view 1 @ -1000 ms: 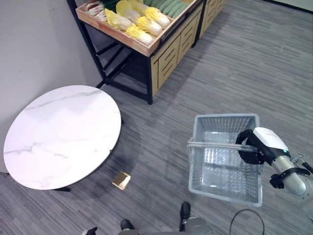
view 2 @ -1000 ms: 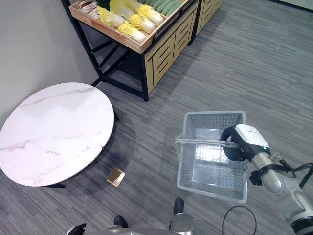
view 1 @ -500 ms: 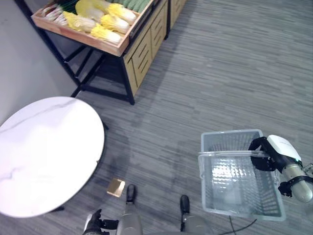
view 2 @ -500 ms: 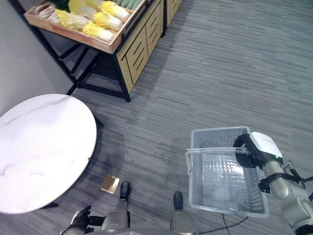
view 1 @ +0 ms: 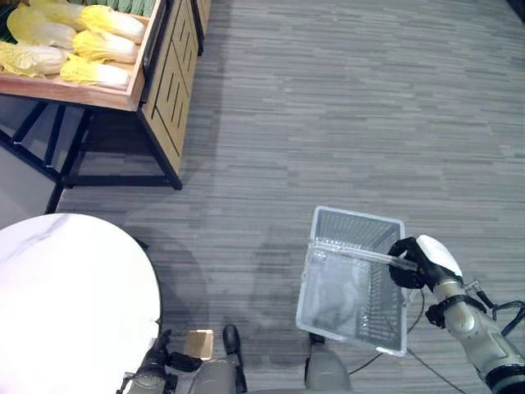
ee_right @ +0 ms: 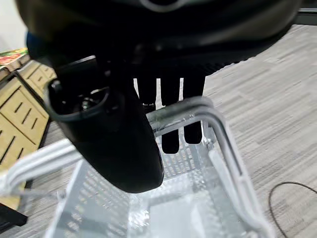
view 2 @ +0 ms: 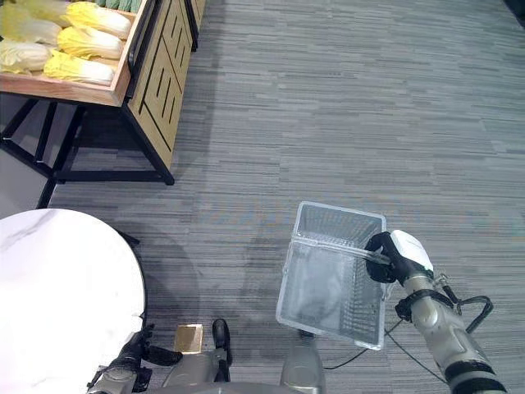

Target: Get the vegetables into the basket

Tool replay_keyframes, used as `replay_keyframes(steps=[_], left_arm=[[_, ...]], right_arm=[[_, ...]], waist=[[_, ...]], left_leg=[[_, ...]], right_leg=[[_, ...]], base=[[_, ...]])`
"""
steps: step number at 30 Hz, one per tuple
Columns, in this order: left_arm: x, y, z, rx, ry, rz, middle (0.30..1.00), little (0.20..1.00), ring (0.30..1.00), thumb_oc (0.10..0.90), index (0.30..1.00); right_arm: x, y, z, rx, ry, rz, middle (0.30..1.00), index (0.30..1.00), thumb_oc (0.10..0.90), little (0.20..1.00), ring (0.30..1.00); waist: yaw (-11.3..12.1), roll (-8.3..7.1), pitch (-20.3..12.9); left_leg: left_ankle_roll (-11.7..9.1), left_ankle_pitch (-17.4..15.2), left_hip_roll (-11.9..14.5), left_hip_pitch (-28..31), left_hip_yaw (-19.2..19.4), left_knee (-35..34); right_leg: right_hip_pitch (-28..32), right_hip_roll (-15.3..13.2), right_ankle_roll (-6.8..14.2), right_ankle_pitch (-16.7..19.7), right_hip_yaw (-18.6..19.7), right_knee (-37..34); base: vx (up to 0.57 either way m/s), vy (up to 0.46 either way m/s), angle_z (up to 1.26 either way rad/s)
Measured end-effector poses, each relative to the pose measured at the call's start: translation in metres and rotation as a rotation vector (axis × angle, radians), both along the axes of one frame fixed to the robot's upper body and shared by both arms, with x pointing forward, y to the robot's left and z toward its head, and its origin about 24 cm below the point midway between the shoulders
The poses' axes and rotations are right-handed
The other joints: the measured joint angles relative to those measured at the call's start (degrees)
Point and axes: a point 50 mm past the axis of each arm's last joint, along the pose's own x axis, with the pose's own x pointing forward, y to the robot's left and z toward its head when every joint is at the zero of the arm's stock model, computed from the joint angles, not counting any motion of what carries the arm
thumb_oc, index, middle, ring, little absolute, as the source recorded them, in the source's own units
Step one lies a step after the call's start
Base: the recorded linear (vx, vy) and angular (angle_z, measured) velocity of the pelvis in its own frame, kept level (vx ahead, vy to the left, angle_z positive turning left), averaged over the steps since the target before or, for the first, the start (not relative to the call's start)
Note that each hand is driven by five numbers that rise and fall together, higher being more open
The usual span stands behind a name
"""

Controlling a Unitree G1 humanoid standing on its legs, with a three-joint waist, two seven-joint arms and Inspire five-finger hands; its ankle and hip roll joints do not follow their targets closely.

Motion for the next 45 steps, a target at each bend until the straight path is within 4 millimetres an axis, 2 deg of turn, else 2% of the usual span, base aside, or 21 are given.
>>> replay_keyframes(steps=[1,6,10,13,16,19,22,25,33,35,39,42,43,44,45], left_arm=[[-0.004,0.001,-0.001,0.0,0.008,0.01,1.0,1.0,1.0,0.9,1.0],[-0.016,0.001,-0.004,-0.003,0.038,0.018,1.0,1.0,1.0,0.9,1.0],[-0.016,-0.008,-0.005,-0.021,0.024,0.0,1.0,1.0,1.0,0.9,1.0],[-0.015,-0.015,-0.006,-0.018,0.026,-0.052,1.0,1.0,1.0,0.9,1.0],[-0.016,-0.024,-0.009,-0.033,0.025,-0.05,1.0,1.0,1.0,0.9,1.0],[-0.018,-0.028,-0.01,-0.045,0.028,-0.049,1.0,1.0,1.0,0.9,1.0],[-0.022,-0.031,-0.012,-0.047,0.039,-0.052,1.0,1.0,1.0,0.9,1.0],[-0.026,-0.032,-0.013,-0.046,0.046,-0.049,1.0,1.0,1.0,0.9,1.0],[-0.023,-0.034,-0.013,-0.03,0.04,-0.068,1.0,1.0,1.0,0.9,1.0],[-0.014,-0.034,-0.011,-0.026,0.021,-0.074,1.0,1.0,1.0,0.9,1.0],[-0.009,-0.035,-0.011,-0.019,0.025,-0.097,1.0,1.0,1.0,0.9,1.0],[0.005,-0.033,-0.007,-0.007,-0.006,-0.11,1.0,1.0,1.0,0.9,1.0],[0.013,-0.031,-0.004,0.001,-0.025,-0.117,1.0,1.0,1.0,0.9,1.0],[0.018,-0.028,-0.001,0.011,-0.043,-0.12,1.0,1.0,1.0,0.9,1.0],[0.02,-0.018,0.003,0.042,-0.051,-0.116,1.0,1.0,1.0,0.9,1.0]], right_arm=[[-0.003,-0.003,-0.004,-0.002,0.01,-0.02,0.3,0.3,0.4,0.3,0.3],[-0.019,-0.011,-0.024,-0.001,0.074,-0.112,0.3,0.3,0.4,0.3,0.3],[-0.038,-0.006,-0.052,0.027,0.152,-0.2,0.3,0.3,0.4,0.3,0.3],[-0.058,-0.01,-0.072,0.027,0.233,-0.281,0.3,0.3,0.4,0.3,0.3],[-0.076,-0.016,-0.083,0.015,0.3,-0.341,0.3,0.3,0.4,0.3,0.3],[-0.091,-0.018,-0.092,0.011,0.356,-0.381,0.3,0.3,0.4,0.3,0.3],[-0.115,-0.017,-0.107,0.014,0.444,-0.462,0.3,0.3,0.4,0.3,0.3],[-0.122,-0.015,-0.111,0.023,0.469,-0.48,0.3,0.3,0.4,0.3,0.3],[-0.113,-0.014,-0.109,0.027,0.431,-0.479,0.3,0.3,0.4,0.3,0.3],[-0.106,-0.016,-0.105,0.036,0.402,-0.489,0.3,0.3,0.4,0.3,0.3],[-0.102,-0.019,-0.102,0.041,0.369,-0.515,0.3,0.3,0.4,0.3,0.3],[-0.083,-0.018,-0.095,0.053,0.303,-0.508,0.3,0.3,0.4,0.3,0.3],[-0.074,-0.015,-0.093,0.062,0.28,-0.502,0.3,0.3,0.4,0.3,0.3],[-0.068,-0.013,-0.091,0.068,0.257,-0.496,0.3,0.3,0.4,0.3,0.3],[-0.064,-0.008,-0.09,0.085,0.23,-0.478,0.3,0.3,0.4,0.3,0.3]], waist=[[0.35,0.03,-0.22],[0.39,-0.1,-1.75],[0.66,1.05,-3.54],[0.68,2.38,-5.03],[0.42,3.95,-6.09],[0.38,4.68,-6.7],[0.76,5.08,-7.63],[0.41,5.32,-7.77],[0.47,5.07,-7.61],[0.71,4.85,-7.39],[0.33,4.07,-6.63],[-0.67,3.46,-3.6],[-0.92,3.47,-1.76],[-0.74,3.04,-0.87],[-0.74,1.65,0.49]], left_leg=[[-0.08,-0.05,0.05,0.4,0.12,-0.1],[-1.09,0.34,0.46,0.42,-0.71,-0.18],[-2.76,1.66,2.77,0.66,-1.68,-1.25],[-3.6,2.2,4.18,0.37,-2.47,-1.26],[-3.76,2.28,5.03,0.04,-2.87,-1.27],[-4.1,2.48,5.71,-0.07,-2.95,-1.27],[-4.32,2.5,6.15,0.05,-3.08,-1.28],[-4.38,2.56,6.06,0.04,-3.09,-1.27],[-4.67,2.38,5.45,-0.94,-3.12,-0.48],[-4.25,0.7,4.75,-3.79,-3.27,3.04],[-2.72,-0.08,2.54,-2.96,-3.16,1.82],[-1.29,-0.14,1.6,-2.5,-2.66,0.88],[-0.67,0.28,1.38,-1.01,-2.4,-0.25],[-0.33,0.46,1.33,0.34,-2.09,-1.51],[0.24,0.51,0.99,0.95,-1.77,-1.61]], right_leg=[[0.59,0.09,0.01,-0.01,-0.96,-0.52],[2.36,0.63,0.77,-1.72,-0.91,-2.75],[2.71,2.95,0.26,-2.87,-1.92,-2.79],[2.85,4.27,-0.05,-3.24,-2.64,-2.82],[2.73,4.95,0.38,-3.99,-2.99,-2.82],[2.66,5.48,0.26,-4.06,-3.08,-2.83],[2.86,5.94,-0.21,-4.36,-3.21,-2.82],[2.84,6.0,-0.21,-4.35,-3.24,-2.82],[2.27,5.35,-0.25,-4.4,-3.19,-2.79],[1.0,4.69,-0.38,-3.96,-3.1,-2.74],[0.56,2.63,-0.16,-3.33,-2.77,-1.03],[-2.68,1.05,-0.13,-3.32,-1.5,5.25],[-4.52,0.53,-0.11,-3.3,-0.46,9.75],[-6.34,0.12,0.71,-4.54,-0.45,12.17],[-6.54,0.08,1.08,-5.66,-0.67,11.65]], base=[[0.04,0.015,-0.11],[0.03,-0.025,0.05],[0.0,-0.066,0.07],[-0.01,-0.051,0.08],[0.0,-0.023,0.04],[0.01,-0.007,0.0],[0.02,-0.003,0.01],[0.0,0.0,0.0],[-0.01,0.059,0.01],[0.0,0.184,0.03],[-0.02,0.154,0.03],[0.05,0.116,-0.07],[0.11,0.062,-0.17],[0.27,-0.002,-0.16],[0.18,-0.038,-0.14]])
